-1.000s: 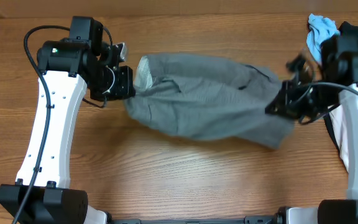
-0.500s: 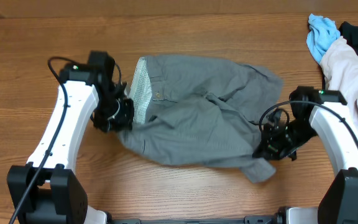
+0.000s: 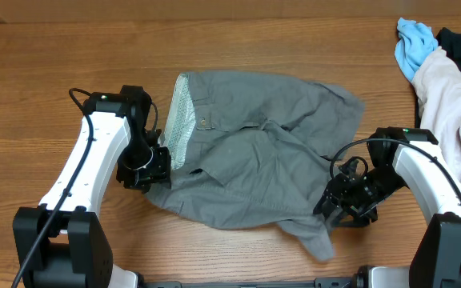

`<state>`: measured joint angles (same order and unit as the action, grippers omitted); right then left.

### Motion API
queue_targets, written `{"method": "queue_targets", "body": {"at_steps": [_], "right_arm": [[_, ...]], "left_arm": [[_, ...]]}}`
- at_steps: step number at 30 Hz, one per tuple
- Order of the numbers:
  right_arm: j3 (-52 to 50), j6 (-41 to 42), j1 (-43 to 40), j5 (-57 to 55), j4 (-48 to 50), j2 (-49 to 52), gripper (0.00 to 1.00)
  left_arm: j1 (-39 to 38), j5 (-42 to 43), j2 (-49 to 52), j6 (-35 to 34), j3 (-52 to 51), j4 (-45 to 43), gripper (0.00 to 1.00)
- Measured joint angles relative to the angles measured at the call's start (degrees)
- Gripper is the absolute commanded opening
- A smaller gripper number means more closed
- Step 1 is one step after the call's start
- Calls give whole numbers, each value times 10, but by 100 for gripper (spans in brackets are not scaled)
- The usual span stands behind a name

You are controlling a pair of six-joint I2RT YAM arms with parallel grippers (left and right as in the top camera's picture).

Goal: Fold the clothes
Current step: 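Pull the shorts apart with both grippers to spread them flat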

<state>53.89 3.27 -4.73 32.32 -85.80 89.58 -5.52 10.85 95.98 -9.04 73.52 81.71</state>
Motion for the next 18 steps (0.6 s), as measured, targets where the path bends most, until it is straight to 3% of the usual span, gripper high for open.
{"method": "queue_targets", "body": {"at_steps": [5,11,14,18], "right_arm": [[27,-2,0,4,-21,0,63],[134,-3,0,3,-37,0,66],[176,-3,0,0,-31,0,67],[186,-3,0,-5,-1,0,71]], "left_arm": [[0,15,0,3,47,20,54],[0,54,0,10,193,5,54],[0,54,-2,9,219,-6,51],[0,50,-3,9,205,-4,60]]}}
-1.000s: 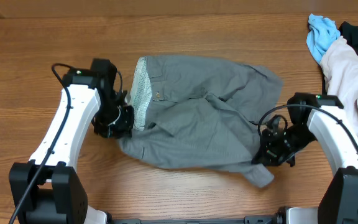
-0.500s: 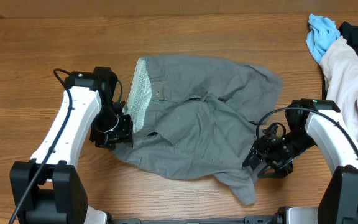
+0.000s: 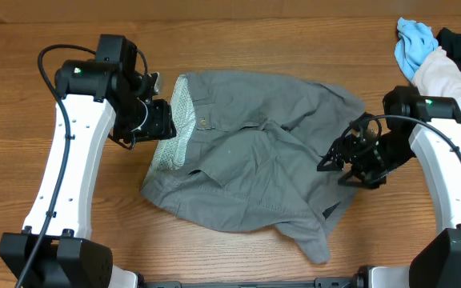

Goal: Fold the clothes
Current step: 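Pull the shorts apart with both grippers to spread them flat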

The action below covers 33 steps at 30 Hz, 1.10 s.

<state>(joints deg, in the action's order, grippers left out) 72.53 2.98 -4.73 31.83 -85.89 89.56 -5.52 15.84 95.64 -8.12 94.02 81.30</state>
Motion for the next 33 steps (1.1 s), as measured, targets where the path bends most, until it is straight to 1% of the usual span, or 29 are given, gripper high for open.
{"method": "queue_targets", "body": {"at_steps": [3,5,7,9,12,16,17,18,20,25,33], "right_arm": [[0,1,0,-10,41,0,72],[1,8,0,-19,72,0,72],[1,18,0,-27,95,0,70],[2,28,0,-36,107,0,70],[2,41,0,-54,122,0,71],[2,56,0,-87,146,0,73],[2,59,0,-93,152,0,75],[2,61,0,-98,158,0,79],[2,66,0,-104,168,0,100],[2,69,0,-113,185,0,100],[2,69,0,-115,187,0,100]], "left_arm": [[0,-13,0,5,-49,-29,73],[0,-16,0,10,-90,-67,73],[0,-14,0,12,-131,-113,67],[0,-3,1,13,-171,-169,57],[0,28,2,12,-202,-246,54],[0,53,2,4,-204,-341,56],[-1,56,2,0,-204,-361,56],[-1,59,3,-5,-204,-381,56],[-4,62,7,-16,-204,-434,57],[-9,63,49,-50,-204,-546,59],[-9,61,182,-70,-204,-707,55]]}}
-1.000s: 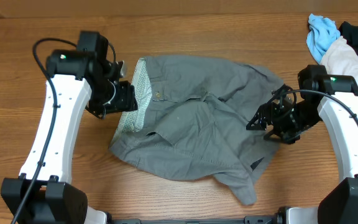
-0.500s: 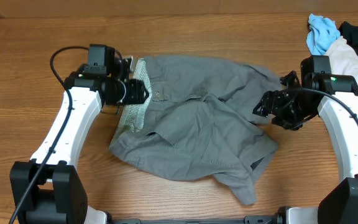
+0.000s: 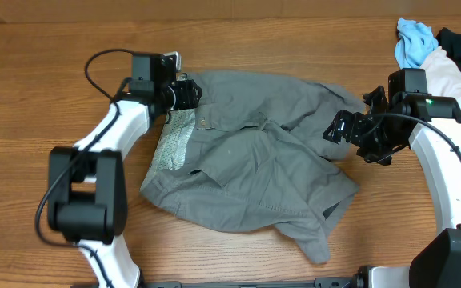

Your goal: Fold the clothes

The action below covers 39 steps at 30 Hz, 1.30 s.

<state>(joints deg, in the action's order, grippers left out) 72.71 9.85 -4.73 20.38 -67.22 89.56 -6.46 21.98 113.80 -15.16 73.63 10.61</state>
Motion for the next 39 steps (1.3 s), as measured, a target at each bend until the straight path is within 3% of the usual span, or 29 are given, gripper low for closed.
{"method": "queue_targets", "body": {"at_steps": [13,33,39], "right_arm": [[0,0,0,-1,0,0,100],[0,0,0,-1,0,0,100],[0,0,0,-1,0,0,100]], "left_arm": [[0,-75,63,-9,0,-96,53],[-3,-72,101,-10,1,-167,53],[-3,-26,110,-32,0,-226,51]]}}
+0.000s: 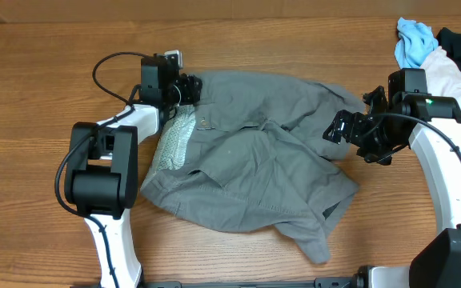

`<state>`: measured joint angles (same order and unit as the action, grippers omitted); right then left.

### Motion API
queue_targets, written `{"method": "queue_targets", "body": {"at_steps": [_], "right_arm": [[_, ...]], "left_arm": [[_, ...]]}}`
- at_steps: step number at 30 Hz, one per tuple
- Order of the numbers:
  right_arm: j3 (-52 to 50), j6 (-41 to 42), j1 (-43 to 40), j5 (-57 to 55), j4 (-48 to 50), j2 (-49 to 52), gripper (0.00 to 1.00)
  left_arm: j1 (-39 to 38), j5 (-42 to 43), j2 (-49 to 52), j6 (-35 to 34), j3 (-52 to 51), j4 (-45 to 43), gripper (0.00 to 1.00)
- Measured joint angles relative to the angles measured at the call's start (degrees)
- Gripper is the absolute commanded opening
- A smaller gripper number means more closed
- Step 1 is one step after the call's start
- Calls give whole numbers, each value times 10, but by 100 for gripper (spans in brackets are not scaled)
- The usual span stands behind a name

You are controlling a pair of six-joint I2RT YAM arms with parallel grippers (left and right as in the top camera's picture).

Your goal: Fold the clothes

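Observation:
Grey shorts [254, 160] lie crumpled in the middle of the table, with the mesh-lined waistband [173, 140] turned out on their left side. My left gripper [189, 86] sits low at the far left corner of the waistband, fingers against the fabric; whether they pinch it is not clear. My right gripper [334, 128] hovers at the shorts' right edge, fingers spread, with nothing visibly held. One leg end [317, 240] trails toward the front edge.
A heap of other clothes lies at the far right: a light blue cloth [413, 44], a black piece and a pale garment [454, 96]. Wooden table [38, 160] lies bare to the left of the shorts.
My left gripper has shifted slightly farther back along the waistband's far corner, and its arm has swung in closer. The right arm and the shorts look unchanged.
Both grippers were first low at the shorts' near side, left at the waistband's near end, right at the leg hem. Then both were farther back beside the shorts. Later the left reached the waistband's far corner and the right the far right edge, where they remain.

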<state>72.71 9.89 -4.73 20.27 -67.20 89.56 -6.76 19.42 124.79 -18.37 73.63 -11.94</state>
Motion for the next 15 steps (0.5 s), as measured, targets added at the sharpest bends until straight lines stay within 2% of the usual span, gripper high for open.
{"method": "queue_targets", "body": {"at_steps": [4,13,15], "right_arm": [[0,0,0,0,0,0,100],[0,0,0,0,0,0,100],[0,0,0,0,0,0,100]], "left_arm": [[0,30,0,-25,0,-16,52],[0,26,1,-40,0,29,52],[0,23,1,-40,0,38,47]]}}
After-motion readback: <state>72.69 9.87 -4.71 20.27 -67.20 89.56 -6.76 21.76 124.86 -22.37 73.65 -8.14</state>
